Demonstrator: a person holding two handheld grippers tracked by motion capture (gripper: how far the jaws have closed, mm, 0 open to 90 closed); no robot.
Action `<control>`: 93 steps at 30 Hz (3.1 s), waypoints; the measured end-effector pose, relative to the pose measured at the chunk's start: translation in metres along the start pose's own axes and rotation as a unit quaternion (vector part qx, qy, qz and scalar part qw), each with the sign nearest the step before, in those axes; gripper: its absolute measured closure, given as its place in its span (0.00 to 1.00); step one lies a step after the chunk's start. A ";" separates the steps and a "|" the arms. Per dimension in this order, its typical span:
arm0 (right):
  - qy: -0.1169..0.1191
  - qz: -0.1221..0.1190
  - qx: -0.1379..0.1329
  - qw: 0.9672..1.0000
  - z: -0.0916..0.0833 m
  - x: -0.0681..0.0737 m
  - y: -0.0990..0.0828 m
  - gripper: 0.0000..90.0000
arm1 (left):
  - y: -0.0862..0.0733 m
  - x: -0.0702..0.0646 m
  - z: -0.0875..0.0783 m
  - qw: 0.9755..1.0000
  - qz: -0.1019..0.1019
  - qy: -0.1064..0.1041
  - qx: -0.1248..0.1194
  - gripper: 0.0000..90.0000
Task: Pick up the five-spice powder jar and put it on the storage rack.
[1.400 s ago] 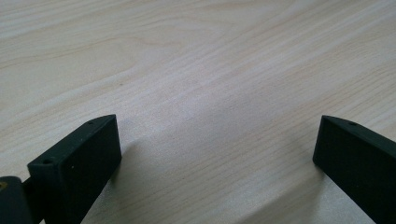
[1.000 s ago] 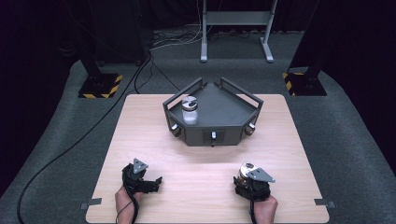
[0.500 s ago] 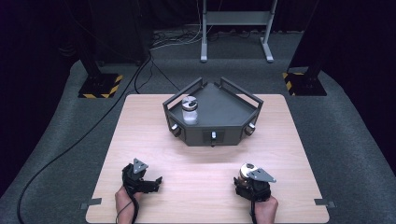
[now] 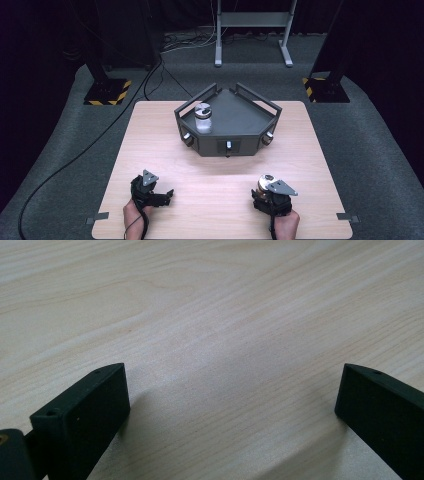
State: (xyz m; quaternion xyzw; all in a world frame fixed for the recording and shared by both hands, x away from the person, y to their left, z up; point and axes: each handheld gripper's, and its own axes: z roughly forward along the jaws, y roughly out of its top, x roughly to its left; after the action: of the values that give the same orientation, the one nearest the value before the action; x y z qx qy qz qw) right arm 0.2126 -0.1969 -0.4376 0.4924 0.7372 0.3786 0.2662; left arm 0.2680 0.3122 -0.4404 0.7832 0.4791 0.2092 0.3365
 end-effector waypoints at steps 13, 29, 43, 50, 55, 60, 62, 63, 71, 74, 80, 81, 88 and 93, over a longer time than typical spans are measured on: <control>0.002 -0.008 -0.001 1.000 -0.004 0.001 0.007 0.33 | 0.000 0.000 0.000 1.000 -0.001 0.000 0.000 0.01; -0.001 -0.018 -0.009 1.000 -0.011 -0.003 0.022 0.33 | 0.000 0.000 0.000 1.000 0.000 0.000 0.000 0.01; 0.002 -0.027 -0.015 1.000 -0.017 -0.007 0.037 0.33 | 0.000 0.000 0.000 1.000 0.001 -0.001 0.000 0.01; 0.003 -0.032 -0.020 0.999 -0.019 -0.008 0.045 0.33 | 0.000 0.000 0.000 1.000 0.001 -0.001 0.000 0.01; 0.003 -0.036 -0.023 0.999 -0.020 -0.007 0.051 0.33 | 0.000 0.001 0.000 1.000 0.001 -0.001 0.000 0.01; 0.004 -0.039 -0.025 0.999 -0.020 -0.007 0.055 0.33 | 0.000 0.000 0.000 1.000 0.002 -0.001 0.000 0.01; 0.005 -0.039 -0.026 0.999 -0.019 -0.008 0.056 0.33 | 0.000 0.000 0.000 1.000 0.001 -0.001 0.000 0.01; 0.006 -0.040 -0.026 0.999 -0.019 -0.008 0.057 0.33 | 0.000 0.000 0.000 1.000 0.002 -0.001 0.000 0.01; 0.005 -0.046 -0.027 0.999 -0.018 -0.008 0.067 0.33 | 0.000 0.001 0.000 1.000 0.001 -0.001 0.000 0.01; 0.004 -0.051 -0.029 0.998 -0.018 -0.008 0.073 0.33 | 0.000 0.001 0.000 1.000 0.002 -0.001 0.000 0.01; 0.005 -0.053 -0.030 0.998 -0.017 -0.008 0.079 0.33 | 0.000 0.000 0.000 1.000 0.003 0.000 -0.001 0.01; 0.005 -0.054 -0.030 0.998 -0.017 -0.009 0.080 0.33 | 0.000 0.000 0.000 1.000 0.003 0.000 -0.001 0.01; 0.004 -0.056 -0.029 0.998 -0.015 -0.010 0.088 0.33 | 0.000 0.000 0.000 1.000 0.003 -0.001 -0.001 0.01; 0.005 -0.056 -0.029 0.998 -0.013 -0.012 0.094 0.33 | 0.000 0.000 0.000 1.000 0.003 -0.001 -0.001 0.01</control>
State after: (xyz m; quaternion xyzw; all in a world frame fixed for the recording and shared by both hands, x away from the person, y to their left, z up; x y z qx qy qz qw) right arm 0.2558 -0.1904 -0.3529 0.4400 0.7538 0.3869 0.2974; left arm 0.2679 0.3125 -0.4406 0.7843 0.4764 0.2104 0.3372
